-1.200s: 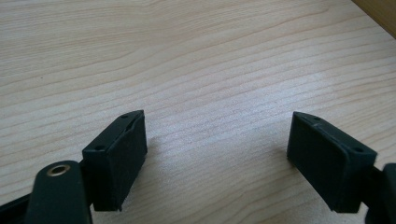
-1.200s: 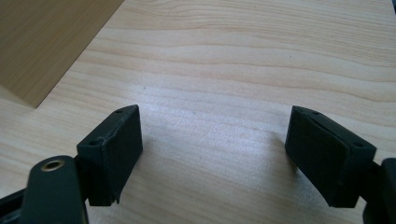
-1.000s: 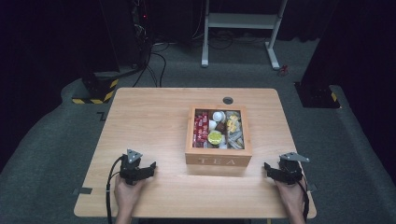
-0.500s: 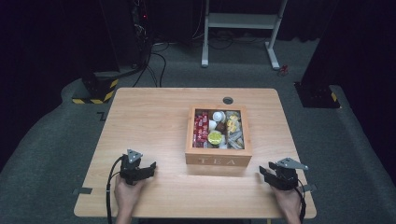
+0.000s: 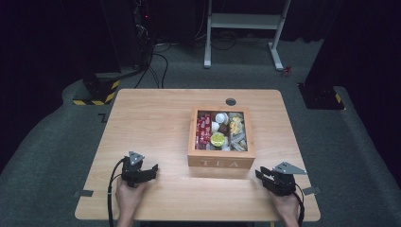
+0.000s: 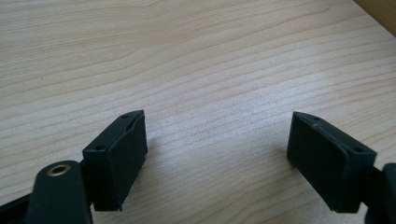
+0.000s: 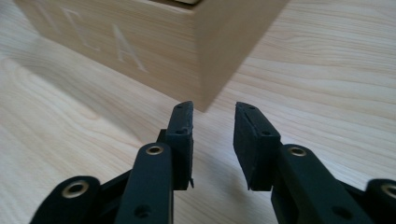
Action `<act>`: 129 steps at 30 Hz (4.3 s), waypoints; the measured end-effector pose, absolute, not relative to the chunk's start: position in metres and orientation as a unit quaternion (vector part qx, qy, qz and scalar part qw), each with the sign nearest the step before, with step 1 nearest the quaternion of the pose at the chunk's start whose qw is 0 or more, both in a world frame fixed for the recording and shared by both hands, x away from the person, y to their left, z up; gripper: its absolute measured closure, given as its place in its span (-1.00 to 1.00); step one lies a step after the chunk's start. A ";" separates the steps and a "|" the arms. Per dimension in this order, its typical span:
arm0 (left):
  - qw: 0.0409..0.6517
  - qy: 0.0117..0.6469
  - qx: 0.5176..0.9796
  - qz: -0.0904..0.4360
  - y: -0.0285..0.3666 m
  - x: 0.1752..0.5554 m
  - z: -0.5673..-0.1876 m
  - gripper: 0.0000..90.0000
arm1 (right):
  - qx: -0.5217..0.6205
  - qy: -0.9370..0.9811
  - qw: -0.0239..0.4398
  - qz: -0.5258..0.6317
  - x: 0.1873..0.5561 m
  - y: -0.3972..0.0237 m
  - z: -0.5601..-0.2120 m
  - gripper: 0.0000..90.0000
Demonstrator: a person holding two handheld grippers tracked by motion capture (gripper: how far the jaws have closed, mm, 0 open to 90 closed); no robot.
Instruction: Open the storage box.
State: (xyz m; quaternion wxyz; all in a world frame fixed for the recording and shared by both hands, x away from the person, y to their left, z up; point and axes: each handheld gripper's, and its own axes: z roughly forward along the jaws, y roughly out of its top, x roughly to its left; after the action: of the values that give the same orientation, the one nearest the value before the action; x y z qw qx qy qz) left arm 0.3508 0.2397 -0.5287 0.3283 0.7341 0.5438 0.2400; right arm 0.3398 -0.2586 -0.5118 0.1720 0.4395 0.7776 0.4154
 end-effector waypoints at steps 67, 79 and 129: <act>0.328 0.543 0.735 0.239 0.240 0.351 -0.529 -0.56 | 0.347 0.788 0.144 0.487 0.366 -0.162 -0.487 1.00; 0.329 0.544 0.734 0.239 0.239 0.351 -0.529 -0.56 | 0.347 0.785 0.157 0.489 0.367 -0.168 -0.481 1.00; 0.324 0.542 0.739 0.236 0.234 0.350 -0.529 -0.67 | 0.379 0.766 0.177 0.489 0.392 -0.219 -0.427 1.00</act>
State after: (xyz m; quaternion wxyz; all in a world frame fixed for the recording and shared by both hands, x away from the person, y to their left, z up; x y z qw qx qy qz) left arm 0.3498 0.2337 -0.5287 0.3235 0.7388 0.5422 0.2357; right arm 0.3922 -0.2187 -0.4268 0.1770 0.3786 0.7659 0.4885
